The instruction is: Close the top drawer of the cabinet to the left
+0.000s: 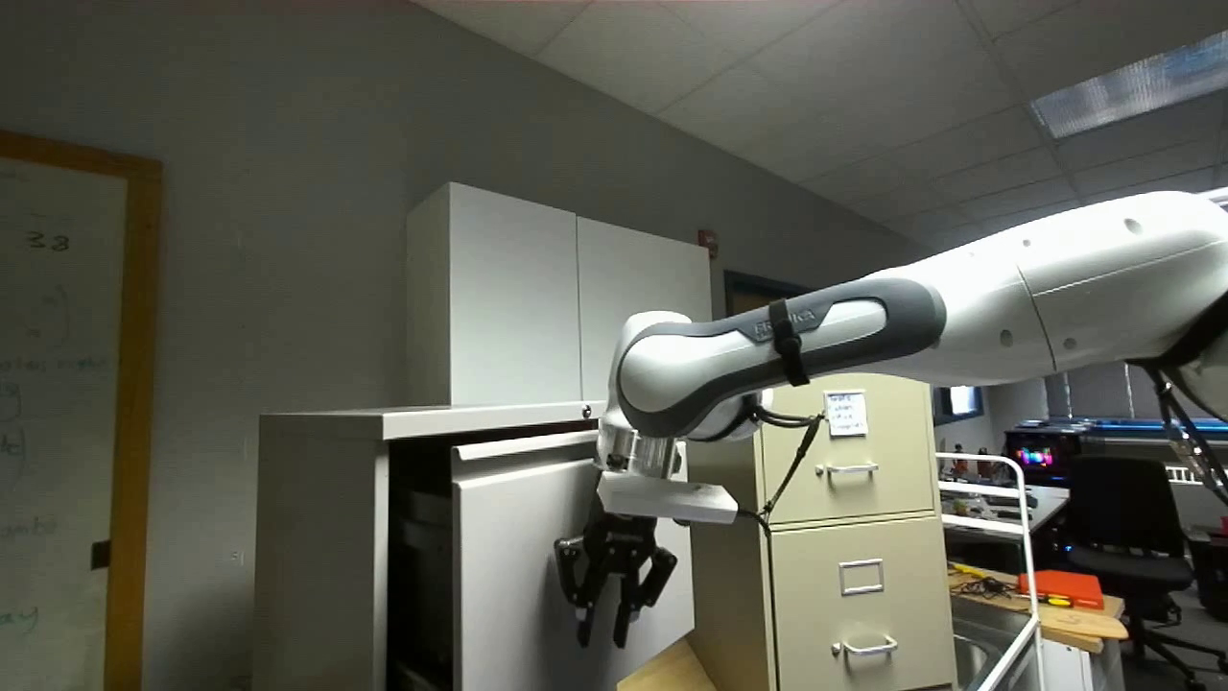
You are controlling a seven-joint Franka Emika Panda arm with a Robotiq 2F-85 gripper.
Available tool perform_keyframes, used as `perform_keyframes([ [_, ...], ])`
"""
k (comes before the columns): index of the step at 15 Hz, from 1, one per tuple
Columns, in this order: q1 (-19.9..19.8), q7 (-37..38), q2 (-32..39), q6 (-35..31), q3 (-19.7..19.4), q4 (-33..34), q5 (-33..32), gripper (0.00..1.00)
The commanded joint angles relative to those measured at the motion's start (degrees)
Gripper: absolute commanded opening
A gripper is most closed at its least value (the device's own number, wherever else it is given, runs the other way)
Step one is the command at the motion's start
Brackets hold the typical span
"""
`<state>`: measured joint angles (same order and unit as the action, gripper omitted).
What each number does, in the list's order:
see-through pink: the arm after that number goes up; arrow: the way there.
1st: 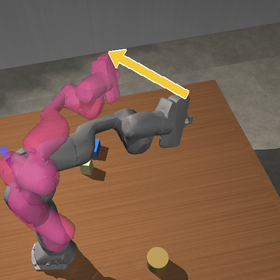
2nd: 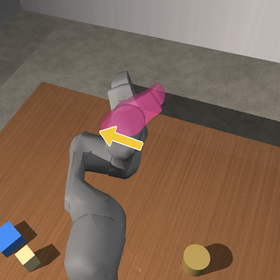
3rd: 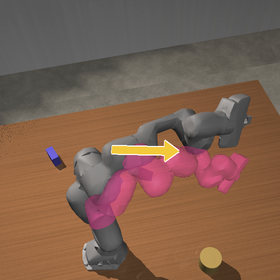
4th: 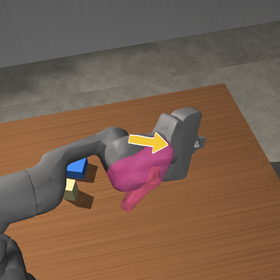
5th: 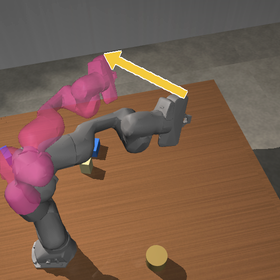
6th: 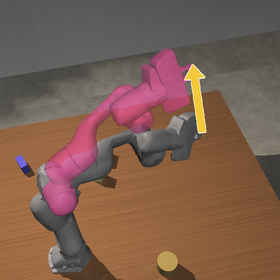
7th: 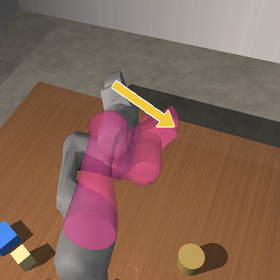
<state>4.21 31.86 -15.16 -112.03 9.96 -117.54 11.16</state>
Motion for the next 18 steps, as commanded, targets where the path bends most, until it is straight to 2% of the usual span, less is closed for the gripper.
perform_keyframes([
  [1, -0.63, 6.01, -4.73, -7.44, 1.06, -1.55, -1.21, 0.13],
  [3, -1.05, 8.91, -6.79, -12.16, 1.38, -2.91, -1.18, 0.02],
  [5, -1.71, 11.76, -8.65, -17.32, 1.81, -4.45, -1.62, 0.0],
  [9, -3.51, 17.59, -10.35, -26.26, 2.02, -7.43, -1.63, 0.05],
  [13, -6.75, 22.85, -8.19, -36.77, 2.52, -8.44, -3.3, 0.06],
  [18, -13.98, 35.03, -1.06, -49.6, 5.23, -5.41, -8.57, 0.05],
])
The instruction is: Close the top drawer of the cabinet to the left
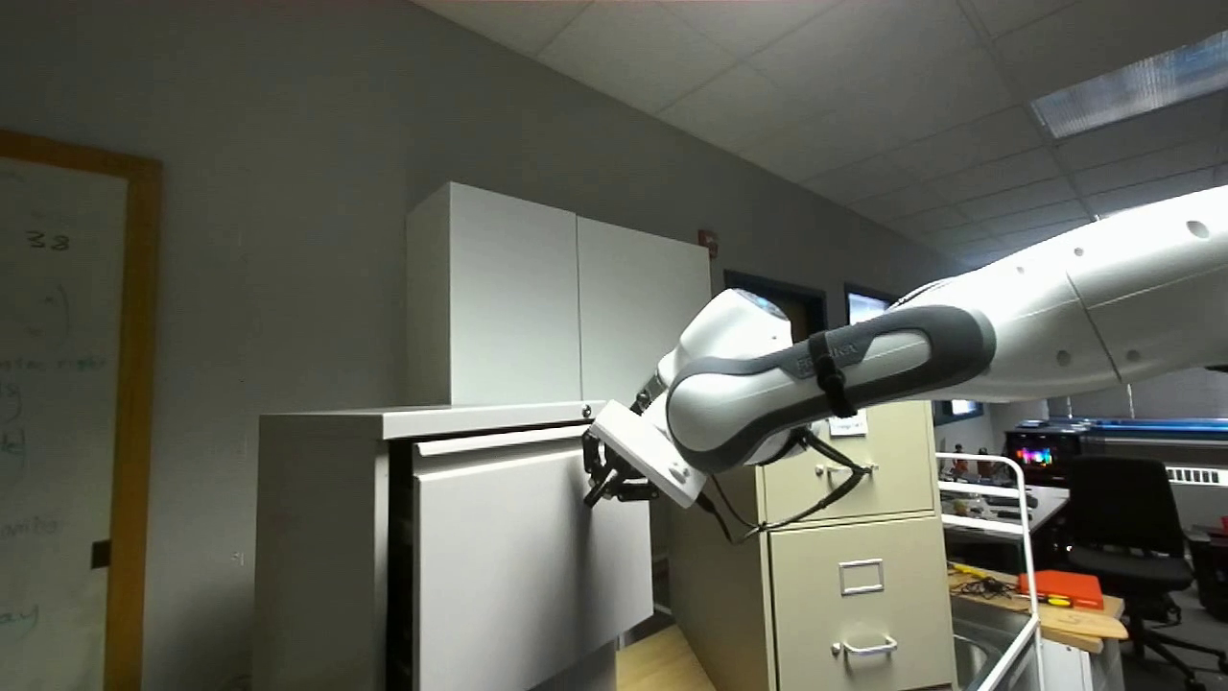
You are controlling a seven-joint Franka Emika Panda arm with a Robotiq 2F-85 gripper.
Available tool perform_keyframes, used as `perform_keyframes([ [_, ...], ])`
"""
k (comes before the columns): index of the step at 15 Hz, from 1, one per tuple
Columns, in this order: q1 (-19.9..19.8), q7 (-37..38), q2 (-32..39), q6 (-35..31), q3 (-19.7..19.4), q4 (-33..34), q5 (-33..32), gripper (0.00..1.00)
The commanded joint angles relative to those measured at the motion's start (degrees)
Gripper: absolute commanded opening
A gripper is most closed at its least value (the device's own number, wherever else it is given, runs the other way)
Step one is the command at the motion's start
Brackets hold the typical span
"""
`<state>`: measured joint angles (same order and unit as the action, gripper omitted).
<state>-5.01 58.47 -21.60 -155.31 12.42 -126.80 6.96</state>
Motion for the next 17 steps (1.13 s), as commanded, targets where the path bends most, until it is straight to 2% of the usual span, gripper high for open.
perform_keyframes([
  [1, -7.77, 12.25, 6.65, -8.79, 4.93, 4.56, -6.55, 0.05],
  [2, -10.61, 16.76, 7.94, -10.98, 6.98, 5.47, -9.52, 0.05],
  [6, -27.4, 34.38, 10.57, -15.66, 19.93, 10.0, -23.15, 0.05],
  [8, -32.31, 41.5, 11.23, -14.25, 24.9, 12.66, -30.2, 0.05],
  [10, -34.98, 45.81, 11.7, -11.94, 28.68, 14.59, -34.51, 0.08],
  [11, -35.45, 47.19, 12.1, -11.04, 30.05, 15.21, -35.53, 0.32],
  [13, -35.15, 48.24, 12.68, -8.42, 31.51, 15.65, -35.25, 0.36],
  [17, -34.2, 47.22, 12.22, -5.59, 32.13, 14.32, -33.15, 0.66],
])
